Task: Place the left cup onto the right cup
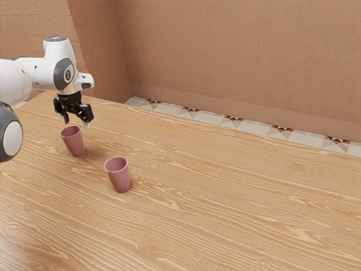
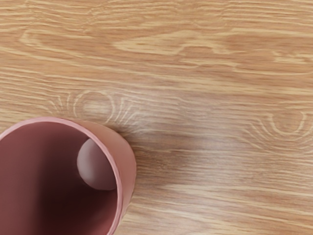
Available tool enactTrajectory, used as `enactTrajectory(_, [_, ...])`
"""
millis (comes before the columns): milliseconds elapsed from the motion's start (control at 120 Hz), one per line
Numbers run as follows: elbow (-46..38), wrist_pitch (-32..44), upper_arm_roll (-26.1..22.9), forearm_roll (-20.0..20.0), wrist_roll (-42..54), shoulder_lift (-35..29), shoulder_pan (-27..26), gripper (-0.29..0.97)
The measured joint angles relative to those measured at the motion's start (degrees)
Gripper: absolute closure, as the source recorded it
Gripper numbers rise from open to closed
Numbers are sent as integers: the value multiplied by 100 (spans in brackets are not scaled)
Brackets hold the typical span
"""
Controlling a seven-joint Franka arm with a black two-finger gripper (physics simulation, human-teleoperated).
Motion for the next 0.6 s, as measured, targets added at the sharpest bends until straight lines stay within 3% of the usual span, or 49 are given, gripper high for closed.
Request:
enactTrajectory(350, [-25, 384, -1, -15, 257, 500, 46, 1])
enactTrajectory(600, [-44, 524, -1, -34, 373, 514, 129, 55])
